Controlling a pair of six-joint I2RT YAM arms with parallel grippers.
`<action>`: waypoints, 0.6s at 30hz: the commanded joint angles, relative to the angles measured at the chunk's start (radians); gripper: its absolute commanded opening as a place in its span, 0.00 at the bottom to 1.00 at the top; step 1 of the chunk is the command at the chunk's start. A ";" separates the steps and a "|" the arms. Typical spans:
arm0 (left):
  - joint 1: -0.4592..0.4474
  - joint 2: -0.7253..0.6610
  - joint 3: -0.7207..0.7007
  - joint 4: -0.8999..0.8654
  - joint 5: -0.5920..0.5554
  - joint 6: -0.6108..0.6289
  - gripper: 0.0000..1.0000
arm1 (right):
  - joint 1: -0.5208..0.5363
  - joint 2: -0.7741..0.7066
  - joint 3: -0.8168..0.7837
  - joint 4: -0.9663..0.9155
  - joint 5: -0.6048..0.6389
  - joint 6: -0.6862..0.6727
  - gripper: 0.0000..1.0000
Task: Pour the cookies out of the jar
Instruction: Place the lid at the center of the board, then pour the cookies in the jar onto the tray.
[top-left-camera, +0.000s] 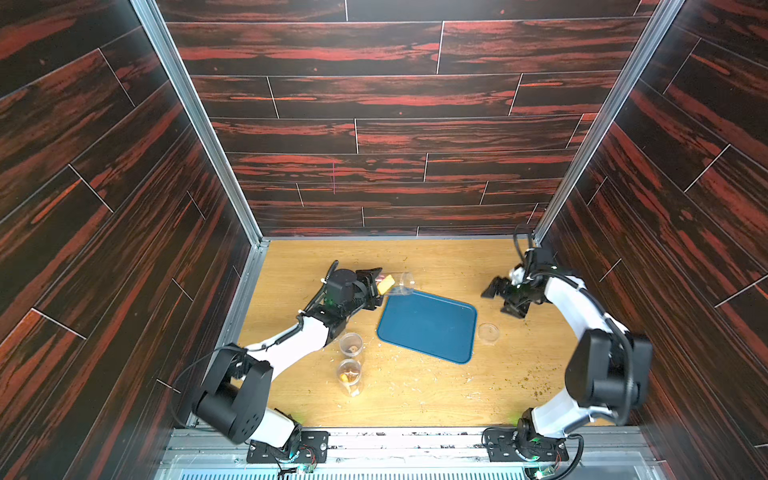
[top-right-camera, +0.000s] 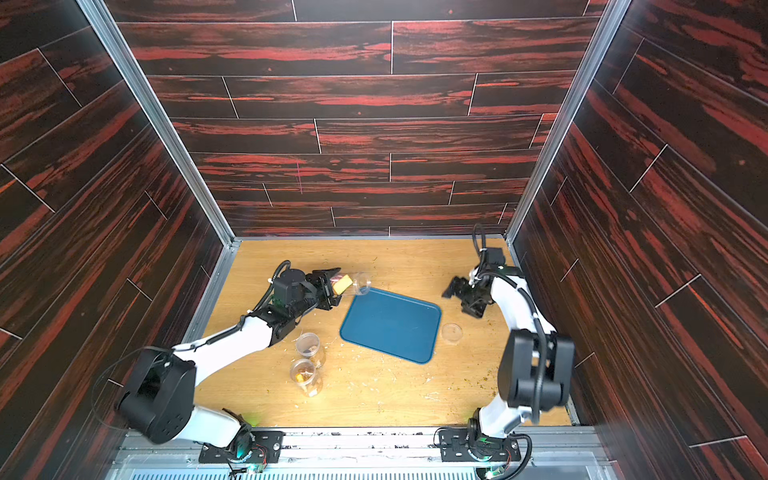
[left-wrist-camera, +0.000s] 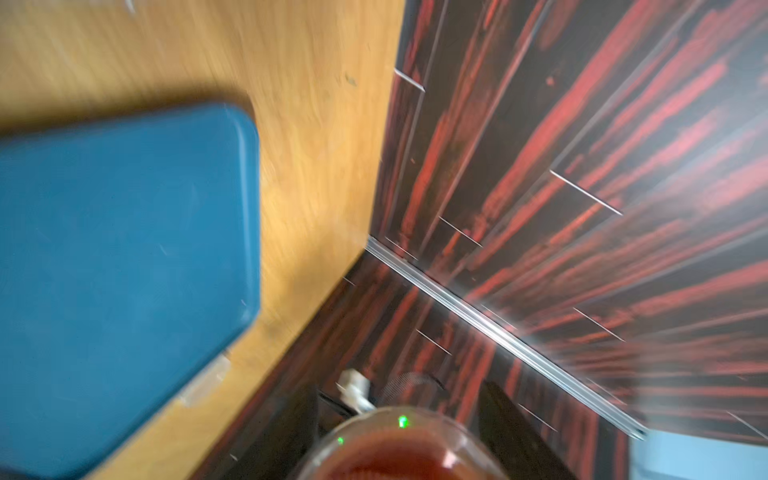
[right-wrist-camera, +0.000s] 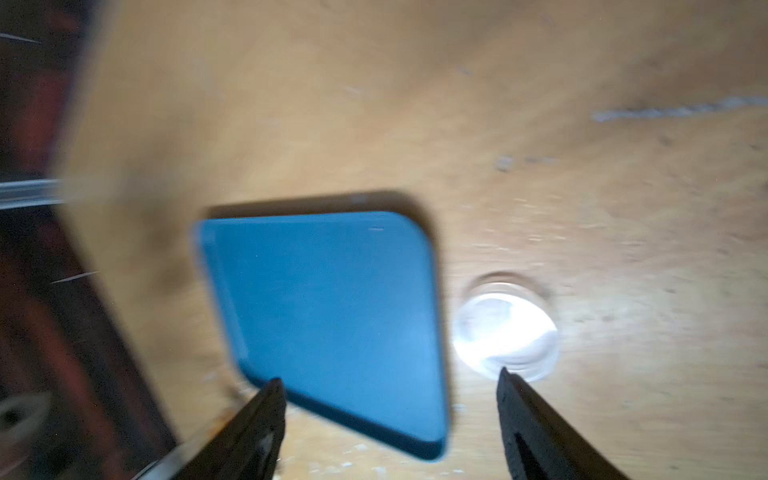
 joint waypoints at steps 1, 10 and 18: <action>0.051 0.090 0.057 -0.007 0.120 0.130 0.53 | 0.004 -0.057 0.011 -0.010 -0.097 0.043 0.83; 0.060 0.293 0.265 -0.238 0.226 0.410 0.54 | 0.005 -0.093 -0.045 -0.009 -0.097 0.007 0.83; 0.058 0.421 0.444 -0.466 0.239 0.651 0.55 | 0.006 -0.090 -0.078 0.042 -0.132 0.008 0.83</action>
